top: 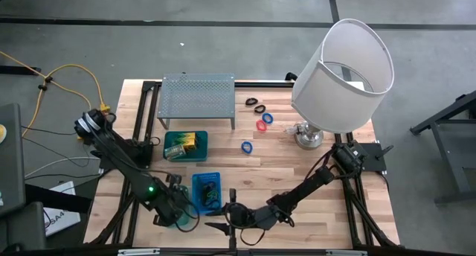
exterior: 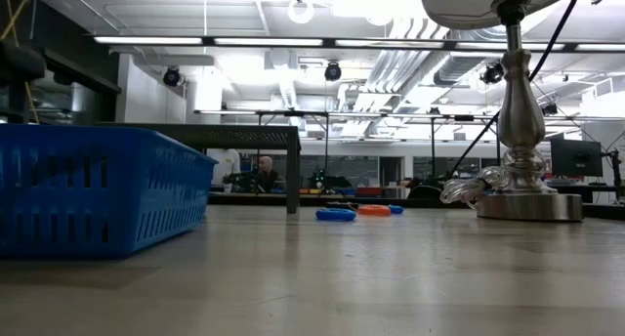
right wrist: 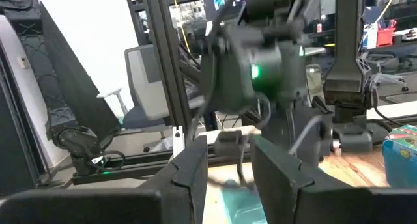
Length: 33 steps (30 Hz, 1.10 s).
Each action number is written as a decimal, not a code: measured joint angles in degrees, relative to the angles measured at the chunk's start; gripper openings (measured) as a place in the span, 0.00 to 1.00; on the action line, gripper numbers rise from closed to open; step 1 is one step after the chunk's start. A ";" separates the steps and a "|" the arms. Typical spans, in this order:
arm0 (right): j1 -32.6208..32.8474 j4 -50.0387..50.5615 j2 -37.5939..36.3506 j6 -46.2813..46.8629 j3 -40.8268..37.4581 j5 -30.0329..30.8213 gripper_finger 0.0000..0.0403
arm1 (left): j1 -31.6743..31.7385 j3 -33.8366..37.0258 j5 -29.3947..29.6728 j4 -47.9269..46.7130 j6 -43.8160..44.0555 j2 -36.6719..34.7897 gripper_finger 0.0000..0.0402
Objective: Pick & Place Office Desk Supplies
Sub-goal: Put the bottom orange spring keychain into the green bin
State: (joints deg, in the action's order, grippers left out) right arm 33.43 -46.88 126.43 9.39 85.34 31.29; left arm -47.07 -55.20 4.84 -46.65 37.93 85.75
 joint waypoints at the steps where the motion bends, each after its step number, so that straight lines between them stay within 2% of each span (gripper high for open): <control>1: 0.06 0.01 0.00 0.00 0.00 0.00 0.26 | 0.00 0.00 -0.25 0.03 -0.01 1.07 0.11; 7: 0.07 0.01 0.00 0.00 0.00 0.04 0.26 | 0.00 0.02 -0.50 0.01 -0.02 4.97 0.12; 23: 0.07 0.01 0.00 0.00 0.00 0.04 0.26 | 0.00 0.02 -0.50 0.43 -0.29 4.73 0.12; 33: 0.07 0.01 0.00 0.00 0.00 0.04 0.26 | 0.01 0.02 -0.50 0.41 -0.63 4.73 0.30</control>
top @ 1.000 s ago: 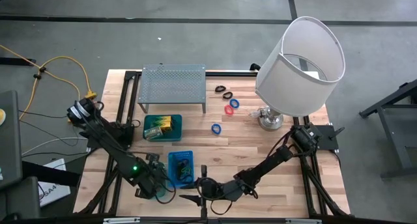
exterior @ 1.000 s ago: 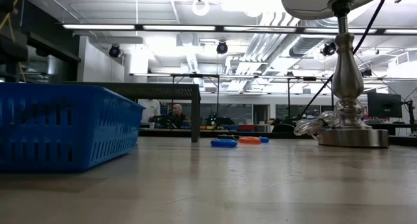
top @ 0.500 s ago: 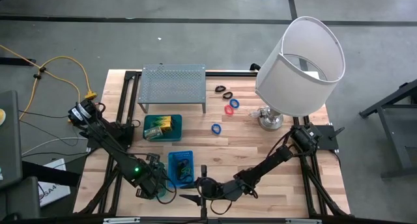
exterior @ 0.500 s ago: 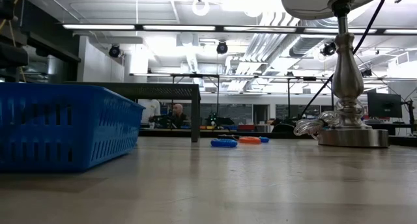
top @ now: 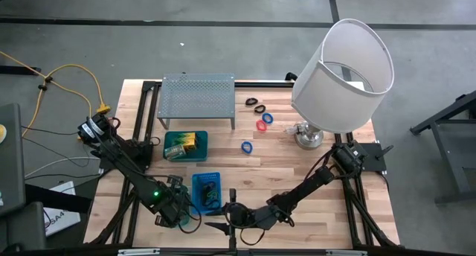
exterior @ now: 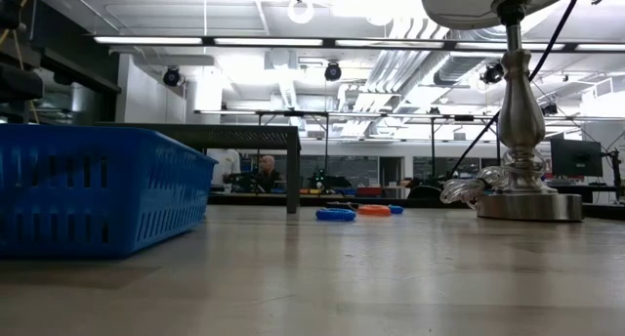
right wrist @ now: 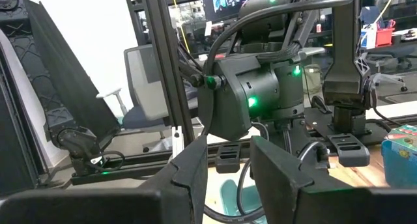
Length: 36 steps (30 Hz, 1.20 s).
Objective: Pick & Place Office Desk Supplies
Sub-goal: Put the bottom orange spring keychain into the green bin, then put the bottom blue spring keychain into the green bin
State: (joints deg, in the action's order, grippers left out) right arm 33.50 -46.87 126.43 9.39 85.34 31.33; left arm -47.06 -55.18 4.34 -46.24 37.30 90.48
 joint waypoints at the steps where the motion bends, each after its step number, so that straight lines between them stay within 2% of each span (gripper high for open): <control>1: 0.00 0.00 0.00 0.00 0.00 0.00 0.26 | 0.09 -0.01 0.00 -0.01 -0.01 0.00 0.32; 9: -0.04 0.02 0.00 -0.20 0.00 0.02 0.26 | 3.88 -2.05 -4.35 -0.64 -3.47 -3.50 0.33; 16: -0.20 2.98 0.00 -0.20 0.00 0.27 0.26 | 7.75 -2.56 -4.26 -0.57 -4.92 -8.44 0.33; 24: -0.17 5.48 0.00 0.87 0.00 0.54 0.26 | 8.01 -2.56 -4.89 -0.54 -9.10 -9.11 0.33; 28: -0.17 8.81 0.00 0.87 0.00 5.16 0.26 | 8.13 -2.56 -8.15 -2.14 -10.29 -10.33 0.33; 32: -0.69 14.56 0.00 2.08 0.00 11.92 0.26 | 8.36 -2.56 -8.98 -3.85 -9.15 -12.33 0.33; 36: -2.62 24.34 -0.83 6.28 -0.02 17.33 0.26 | 8.34 -2.56 -8.98 -3.71 -9.06 -14.16 0.33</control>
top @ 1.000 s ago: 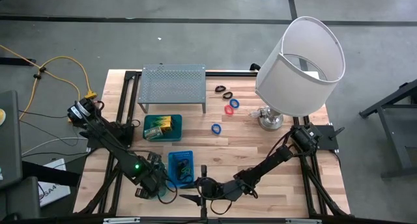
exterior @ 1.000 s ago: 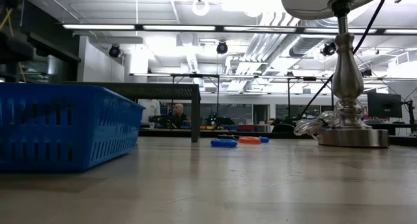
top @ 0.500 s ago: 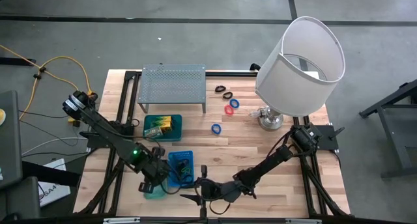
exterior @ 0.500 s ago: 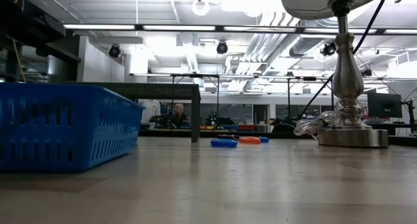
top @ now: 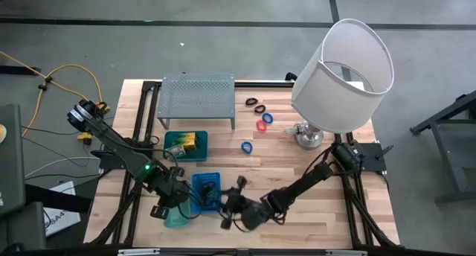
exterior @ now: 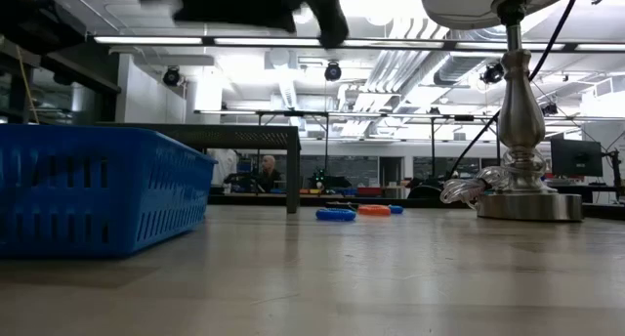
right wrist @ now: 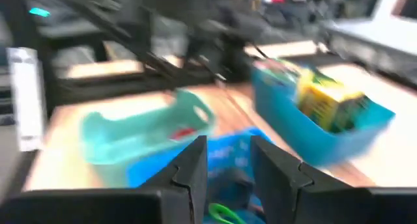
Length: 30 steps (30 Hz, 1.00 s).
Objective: Pick & Place Office Desk Supplies
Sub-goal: Put the bottom blue spring keychain into the green bin
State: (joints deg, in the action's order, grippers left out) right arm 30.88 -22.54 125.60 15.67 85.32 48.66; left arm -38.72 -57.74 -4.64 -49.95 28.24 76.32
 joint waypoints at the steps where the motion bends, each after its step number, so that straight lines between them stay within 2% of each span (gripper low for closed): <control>1: -0.77 3.15 -0.40 2.62 0.02 0.11 0.26 | 0.00 0.00 0.10 0.00 0.01 -0.32 0.33; 6: -4.57 17.57 -1.22 12.04 0.02 0.21 0.26 | 0.00 0.00 0.31 0.12 0.01 -0.73 0.33; 14: -8.65 33.09 -1.33 26.83 0.02 -0.65 0.26 | -0.02 0.00 0.37 0.21 0.03 -0.73 0.33; 20: -10.14 43.39 -1.35 35.31 0.02 -0.46 0.26 | -0.02 0.00 0.39 0.23 0.03 -0.73 0.33; 25: -10.39 52.16 -1.38 43.27 0.02 2.66 0.26 | -0.02 0.00 0.38 0.23 0.03 -0.71 0.33; 30: -10.81 56.28 -1.42 47.37 0.02 3.77 0.26 | -0.02 0.00 0.37 0.23 0.02 -0.71 0.33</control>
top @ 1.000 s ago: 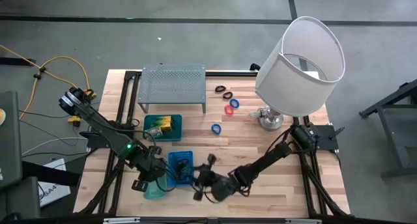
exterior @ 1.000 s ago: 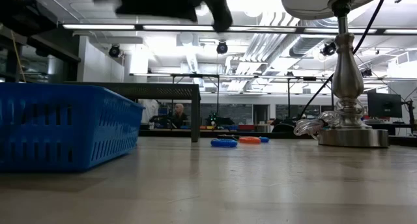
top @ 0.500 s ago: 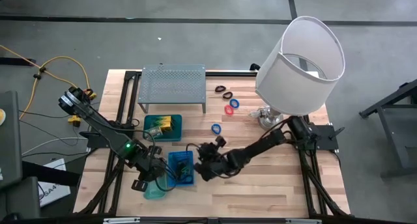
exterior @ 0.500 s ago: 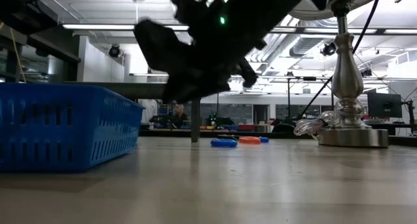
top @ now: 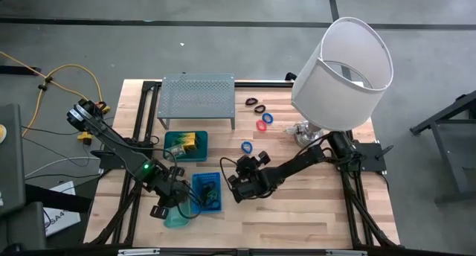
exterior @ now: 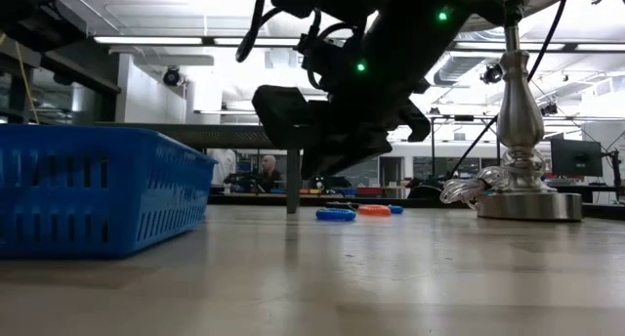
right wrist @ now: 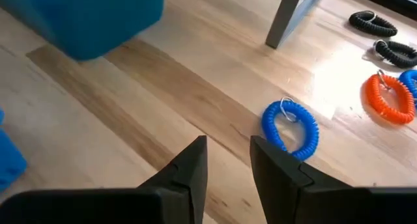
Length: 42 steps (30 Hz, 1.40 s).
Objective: Pick & Place Office Desk Supplies
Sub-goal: Put the bottom blue spring keychain into the green bin
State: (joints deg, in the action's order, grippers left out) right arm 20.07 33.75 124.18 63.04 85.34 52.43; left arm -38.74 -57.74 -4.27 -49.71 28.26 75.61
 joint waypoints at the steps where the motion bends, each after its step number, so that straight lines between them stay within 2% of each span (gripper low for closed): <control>1: -0.17 0.19 0.00 0.02 0.00 0.01 0.26 | 0.00 0.00 0.01 0.00 0.01 0.00 0.33; 9: -1.41 -0.04 0.00 0.43 0.00 -0.18 0.26 | 0.00 0.02 0.00 0.01 0.01 0.02 0.33; 17: -3.25 -0.52 0.00 8.76 0.00 -5.57 0.26 | 0.00 0.02 0.00 0.02 0.23 0.02 0.33; 24: -5.17 -1.47 0.00 9.19 0.00 -6.25 0.26 | -0.02 0.02 0.00 0.07 0.23 0.02 0.33; 29: -6.53 -1.43 0.00 9.39 0.00 -9.26 0.26 | -0.02 0.04 0.00 0.70 0.23 0.02 0.33; 42: -6.70 -1.00 2.98 11.50 0.20 -6.11 0.26 | -0.02 0.04 -0.02 2.11 0.23 0.04 0.33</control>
State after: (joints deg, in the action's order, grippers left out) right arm 13.37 32.75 127.16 74.54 85.54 46.32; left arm -38.76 -57.69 -4.29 -47.61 28.49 75.66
